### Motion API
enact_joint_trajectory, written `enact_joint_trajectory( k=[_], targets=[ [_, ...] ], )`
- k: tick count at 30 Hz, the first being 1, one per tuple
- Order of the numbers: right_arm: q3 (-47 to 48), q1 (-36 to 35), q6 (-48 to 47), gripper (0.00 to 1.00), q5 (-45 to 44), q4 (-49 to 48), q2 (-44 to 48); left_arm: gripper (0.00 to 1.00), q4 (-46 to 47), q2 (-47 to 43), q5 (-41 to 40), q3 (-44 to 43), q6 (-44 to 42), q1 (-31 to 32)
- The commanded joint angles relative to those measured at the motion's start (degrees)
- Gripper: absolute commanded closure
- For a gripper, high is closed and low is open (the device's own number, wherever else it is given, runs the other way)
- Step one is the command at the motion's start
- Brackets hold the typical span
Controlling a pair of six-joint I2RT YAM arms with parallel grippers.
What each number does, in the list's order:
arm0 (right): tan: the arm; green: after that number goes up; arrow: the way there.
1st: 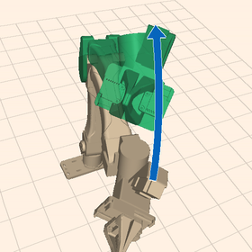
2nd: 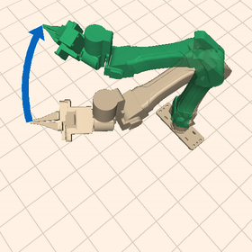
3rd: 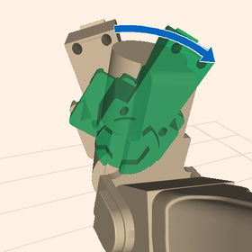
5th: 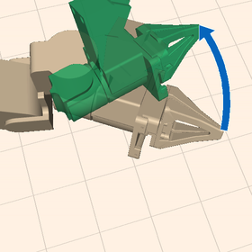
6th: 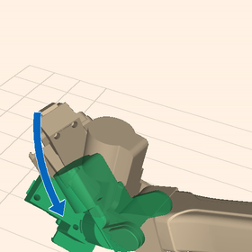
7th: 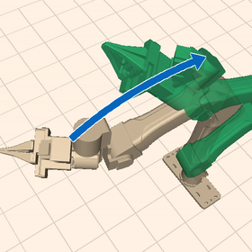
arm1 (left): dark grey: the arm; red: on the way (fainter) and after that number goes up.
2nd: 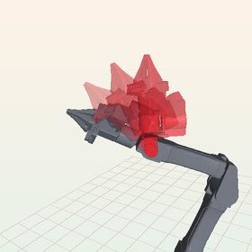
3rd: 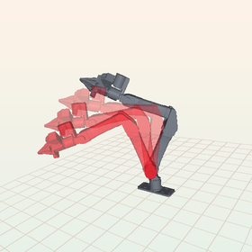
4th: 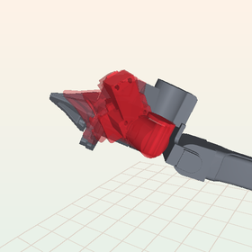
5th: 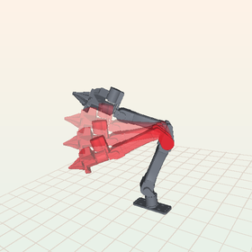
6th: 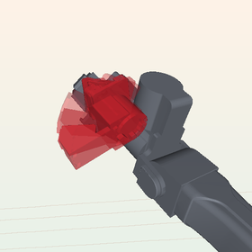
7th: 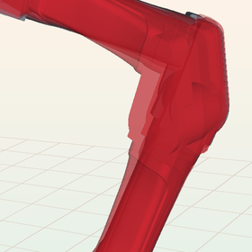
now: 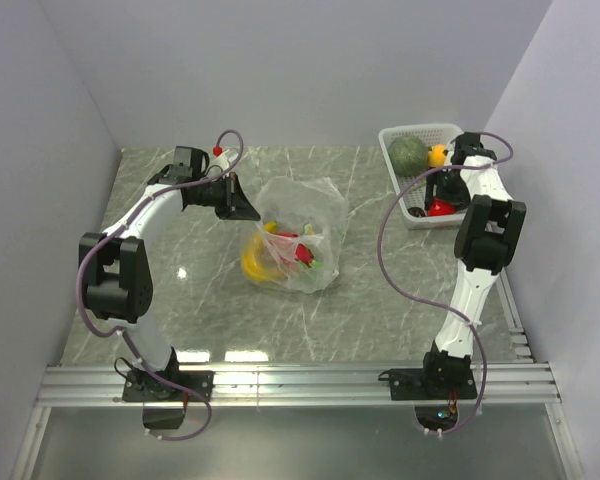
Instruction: Place the fake fruits into the plastic bag and tie a complex knot
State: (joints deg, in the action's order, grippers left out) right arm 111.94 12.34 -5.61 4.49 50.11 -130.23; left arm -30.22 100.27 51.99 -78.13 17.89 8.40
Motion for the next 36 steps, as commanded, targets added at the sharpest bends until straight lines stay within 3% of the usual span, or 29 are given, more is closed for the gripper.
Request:
enact_joint_trajectory(
  k=[1,5,7,14,18,19,22,26,31,36],
  targets=[
    [-1.55,-0.21,0.07,0.44,-0.1,-1.59,4.45,1.0,0.77,-0.16,-0.22,-2.2,-0.31,0.12],
    [-2.6,0.32,-0.72,0.68,3.49,-0.98,11.04,1.0,0.51,-0.51,-0.13,-2.64,-0.22,0.12],
    [-2.43,0.41,-1.24,0.74,6.3,-0.19,15.78,1.0,0.16,-0.6,-0.13,-2.82,-0.22,0.12],
    [-4.88,-2.05,-4.76,0.85,26.08,7.0,28.09,1.0,0.33,-1.04,1.09,-2.82,1.44,0.12],
    [-12.87,-10.12,-6.61,0.88,32.33,7.73,37.73,1.0,0.86,-1.13,1.1,-3.0,2.24,0.12],
    [-17.06,-15.62,-6.7,0.89,32.77,6.94,39.86,1.0,0.95,-1.13,1.19,-3.08,2.5,0.12],
    [-23.32,-26.78,-4.95,0.89,29.81,2.9,46.99,1.0,1.13,-1.3,1.45,-3.0,2.67,0.12],
    [-24.76,-37.63,-2.4,0.89,22.77,-2.81,48.06,1.0,1.04,-1.57,2.5,-2.56,2.41,0.21],
    [-19.57,-44.32,1.2,0.93,14.86,-8.87,38.67,1.0,2.18,-1.74,3.73,-1.94,3.03,0.3],
    [-9.24,-47.49,3.58,0.9,7.39,-15.3,26.56,1.0,2.71,-1.74,4.35,-1.94,3.64,0.3]
  ],
)
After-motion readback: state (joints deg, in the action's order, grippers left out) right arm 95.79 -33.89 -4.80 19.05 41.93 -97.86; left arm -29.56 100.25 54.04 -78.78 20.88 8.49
